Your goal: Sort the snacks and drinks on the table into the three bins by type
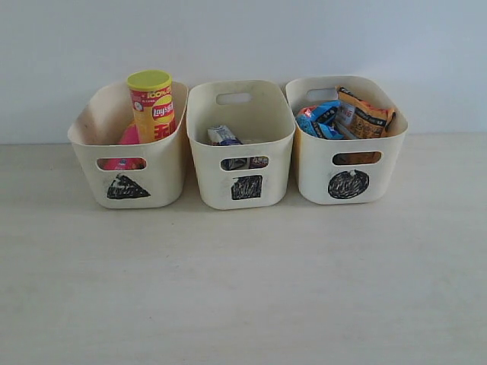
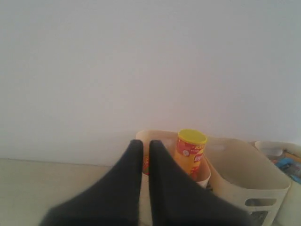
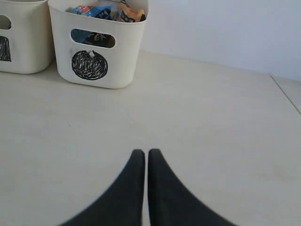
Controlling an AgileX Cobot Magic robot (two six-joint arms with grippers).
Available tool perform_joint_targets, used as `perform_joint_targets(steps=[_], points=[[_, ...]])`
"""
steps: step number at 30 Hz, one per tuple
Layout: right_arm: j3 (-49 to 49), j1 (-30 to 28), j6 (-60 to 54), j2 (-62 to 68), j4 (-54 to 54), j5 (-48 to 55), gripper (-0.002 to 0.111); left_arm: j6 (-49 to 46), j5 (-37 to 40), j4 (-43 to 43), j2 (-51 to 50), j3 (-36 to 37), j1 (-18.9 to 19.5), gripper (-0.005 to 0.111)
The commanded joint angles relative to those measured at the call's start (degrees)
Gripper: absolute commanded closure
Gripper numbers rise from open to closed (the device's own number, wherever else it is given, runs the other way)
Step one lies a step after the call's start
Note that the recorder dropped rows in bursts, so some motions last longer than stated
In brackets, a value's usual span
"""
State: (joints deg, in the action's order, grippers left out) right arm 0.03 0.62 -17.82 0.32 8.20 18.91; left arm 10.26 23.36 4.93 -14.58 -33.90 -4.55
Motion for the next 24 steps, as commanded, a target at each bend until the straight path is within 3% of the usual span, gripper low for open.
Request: perform_joint_targets(steps=[1, 14, 24], points=[[-0.03, -0.38, -0.14, -0.32, 0.16, -0.25, 0.108, -3.28, -5.03, 0.51, 2.09, 7.73, 0.17, 0.102], [-0.03, -0.38, -0.14, -0.32, 0.16, -0.25, 0.108, -10.8, -6.4, -5.23, 14.32, 24.03, 4.88, 0.102], [-0.03, -0.38, -0.14, -0.32, 0.16, -0.25, 0.108, -10.26, -10.23, -10.45, 14.58, 33.9, 5.4, 0.102]])
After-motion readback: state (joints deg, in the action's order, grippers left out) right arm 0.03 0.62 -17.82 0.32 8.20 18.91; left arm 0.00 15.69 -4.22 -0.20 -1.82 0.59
